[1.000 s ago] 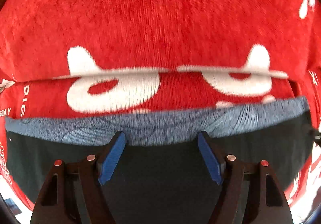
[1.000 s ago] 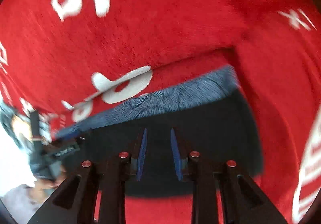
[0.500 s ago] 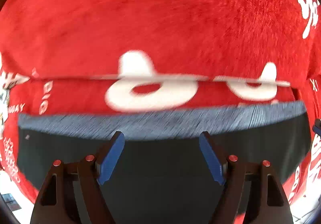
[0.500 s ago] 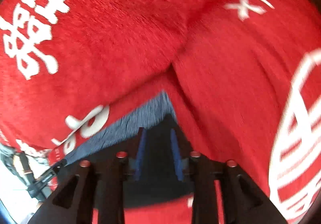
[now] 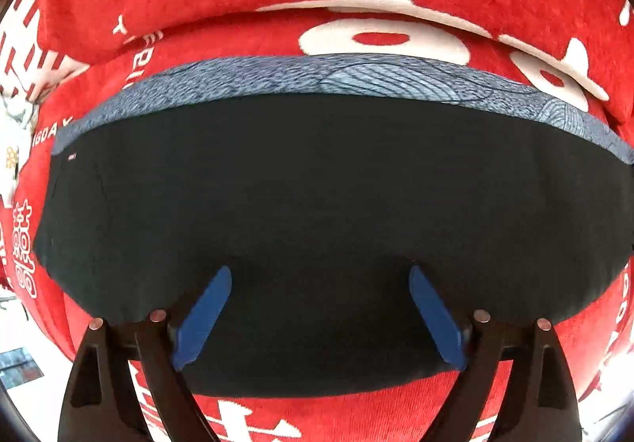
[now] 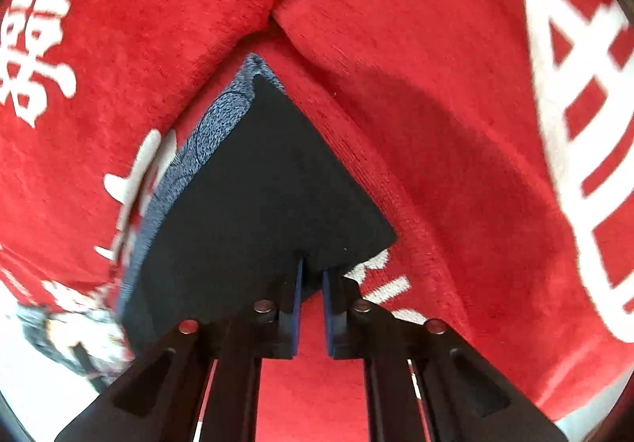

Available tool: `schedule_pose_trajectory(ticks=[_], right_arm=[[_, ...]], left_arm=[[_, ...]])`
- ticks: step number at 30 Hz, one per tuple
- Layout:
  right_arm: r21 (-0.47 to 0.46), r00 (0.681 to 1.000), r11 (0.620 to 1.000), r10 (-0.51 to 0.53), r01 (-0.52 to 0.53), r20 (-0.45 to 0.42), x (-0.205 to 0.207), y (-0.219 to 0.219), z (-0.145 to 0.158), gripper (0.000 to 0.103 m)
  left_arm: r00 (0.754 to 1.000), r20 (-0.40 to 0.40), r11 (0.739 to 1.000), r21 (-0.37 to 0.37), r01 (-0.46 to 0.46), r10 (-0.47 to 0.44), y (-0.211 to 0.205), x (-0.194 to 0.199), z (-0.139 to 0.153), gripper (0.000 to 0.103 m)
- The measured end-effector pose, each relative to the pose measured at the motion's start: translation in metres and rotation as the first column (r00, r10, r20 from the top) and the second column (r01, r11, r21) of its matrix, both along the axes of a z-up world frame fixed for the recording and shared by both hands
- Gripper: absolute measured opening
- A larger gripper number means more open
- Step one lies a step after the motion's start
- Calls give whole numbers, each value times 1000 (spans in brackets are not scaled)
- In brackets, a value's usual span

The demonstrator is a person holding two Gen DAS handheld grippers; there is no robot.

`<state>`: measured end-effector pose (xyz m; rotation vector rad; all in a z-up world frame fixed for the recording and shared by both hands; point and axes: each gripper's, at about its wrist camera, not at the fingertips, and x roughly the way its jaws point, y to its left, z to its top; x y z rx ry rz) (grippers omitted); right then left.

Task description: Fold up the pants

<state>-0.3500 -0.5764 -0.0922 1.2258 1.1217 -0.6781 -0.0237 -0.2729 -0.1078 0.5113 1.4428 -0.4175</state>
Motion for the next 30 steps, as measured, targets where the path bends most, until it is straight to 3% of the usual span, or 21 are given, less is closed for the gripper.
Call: schedule_pose_trajectory(ticks=[1, 5, 9, 16, 19, 22, 25, 26, 27, 30], right_arm=[[-9, 1000, 1000, 4, -4, -12, 0, 3, 5, 18], [64, 999, 998, -15, 12, 37, 2, 20, 11, 23], [86, 997, 994, 61, -65, 45, 22, 51, 18, 27], [69, 964, 964, 252, -258, 83, 111, 135, 26, 28], [29, 930, 932, 357, -361, 82, 177, 181, 26, 38], [15, 872, 877, 475, -480, 117, 241, 224, 30, 39], [-13, 763, 775, 625, -632, 164, 321, 275, 33, 39], [-25, 697, 712, 693, -701, 182, 358, 299, 32, 39], [-33, 659, 676, 727, -736, 191, 378, 312, 32, 39], [-55, 489, 512, 843, -857, 224, 465, 371, 22, 39]], left_arm=[[1000, 2, 1000, 10, 3, -3, 3, 0, 2, 92], [1000, -3, 1000, 3, -4, 4, 21, 3, 10, 92], [1000, -10, 1000, -18, -25, 25, 45, 9, 13, 92], [999, -41, 996, -84, -27, 24, 86, 39, 6, 92], [998, -59, 992, -119, -30, 23, 111, 56, 8, 92], [998, -51, 988, -149, -36, 29, 147, 84, 14, 92], [997, -50, 982, -177, -68, 60, 192, 122, 19, 92], [996, -52, 979, -183, -87, 79, 209, 136, 19, 92], [994, -49, 977, -189, -102, 95, 224, 148, 18, 92], [990, -13, 971, -196, -138, 138, 267, 183, 15, 92]])
